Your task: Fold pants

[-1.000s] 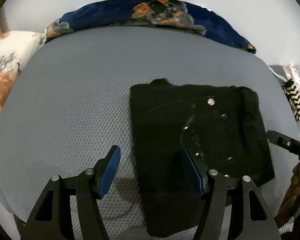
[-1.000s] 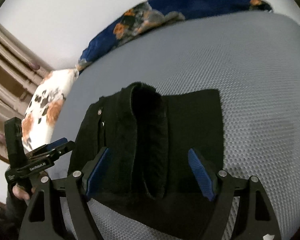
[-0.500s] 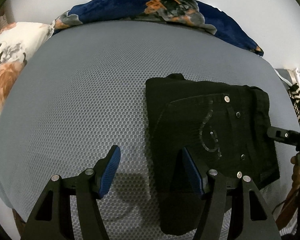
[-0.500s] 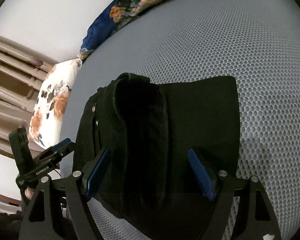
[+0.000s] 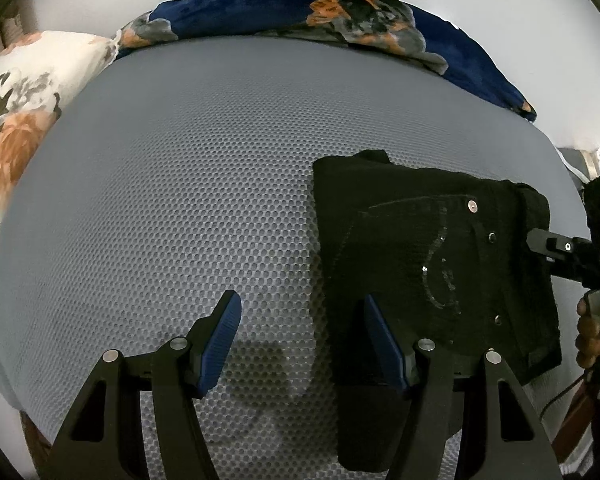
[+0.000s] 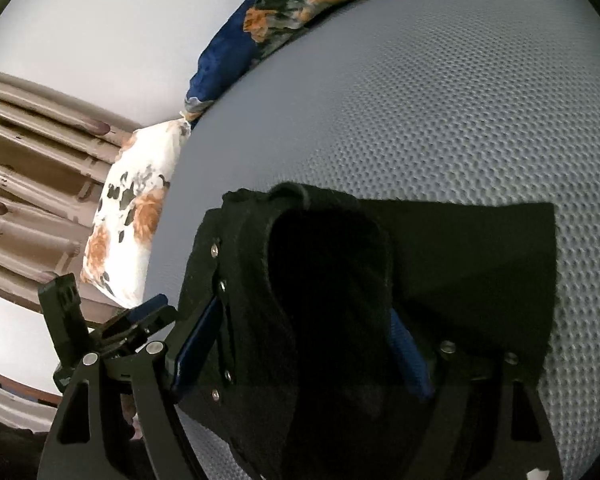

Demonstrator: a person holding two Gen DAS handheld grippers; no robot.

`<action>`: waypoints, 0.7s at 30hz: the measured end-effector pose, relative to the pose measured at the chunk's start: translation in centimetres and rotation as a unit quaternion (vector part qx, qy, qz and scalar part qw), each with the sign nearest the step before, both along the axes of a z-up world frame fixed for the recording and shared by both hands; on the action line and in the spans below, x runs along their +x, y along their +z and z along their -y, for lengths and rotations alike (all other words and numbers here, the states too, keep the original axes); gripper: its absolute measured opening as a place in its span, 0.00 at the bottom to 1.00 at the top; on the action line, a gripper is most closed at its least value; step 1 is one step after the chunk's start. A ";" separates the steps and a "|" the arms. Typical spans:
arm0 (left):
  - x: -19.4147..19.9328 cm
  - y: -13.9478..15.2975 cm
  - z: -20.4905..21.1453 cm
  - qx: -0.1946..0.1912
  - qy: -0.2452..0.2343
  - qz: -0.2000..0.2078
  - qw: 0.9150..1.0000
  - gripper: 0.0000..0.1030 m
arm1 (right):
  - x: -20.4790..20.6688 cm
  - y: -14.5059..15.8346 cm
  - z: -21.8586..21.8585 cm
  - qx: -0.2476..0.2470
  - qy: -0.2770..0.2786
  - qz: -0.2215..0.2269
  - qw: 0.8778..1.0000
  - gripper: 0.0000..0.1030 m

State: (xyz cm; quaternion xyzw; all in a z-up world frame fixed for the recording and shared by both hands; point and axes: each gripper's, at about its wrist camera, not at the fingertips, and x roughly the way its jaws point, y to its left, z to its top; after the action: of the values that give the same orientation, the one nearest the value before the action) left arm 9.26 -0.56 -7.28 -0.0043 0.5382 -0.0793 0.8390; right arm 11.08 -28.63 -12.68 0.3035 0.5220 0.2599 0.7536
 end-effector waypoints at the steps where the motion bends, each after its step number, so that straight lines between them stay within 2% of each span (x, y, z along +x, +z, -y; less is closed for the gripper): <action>1: 0.0 0.0 -0.1 0.000 0.001 -0.001 1.000 0.63 | 0.0 -0.1 0.0 0.005 -0.002 -0.001 1.000 0.70; 8: 0.4 -0.5 -0.7 -0.004 0.012 -0.008 1.000 0.63 | 0.6 -0.9 0.5 0.039 -0.029 -0.018 0.999 0.46; 10: 0.5 -0.6 -0.8 -0.006 0.015 -0.008 1.000 0.63 | 0.2 -0.6 0.4 0.031 -0.038 -0.018 0.999 0.34; 13: 0.7 -0.7 -1.0 -0.009 0.017 -0.006 1.000 0.63 | -0.5 1.0 -0.7 -0.010 -0.052 -0.007 0.999 0.23; 16: 1.0 -1.0 -1.0 -0.012 0.018 -0.007 1.000 0.63 | -1.2 2.7 -1.5 -0.048 -0.060 0.010 0.997 0.17; 21: 1.3 -1.0 -1.2 -0.016 0.015 -0.006 1.000 0.63 | -2.2 4.6 -1.9 -0.068 -0.083 0.017 0.994 0.13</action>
State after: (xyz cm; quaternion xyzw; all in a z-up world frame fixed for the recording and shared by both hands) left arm 10.55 0.60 -8.28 -0.0261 0.5414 -0.0754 0.8370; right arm 8.93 -26.70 -8.08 0.2892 0.4990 0.1653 0.8000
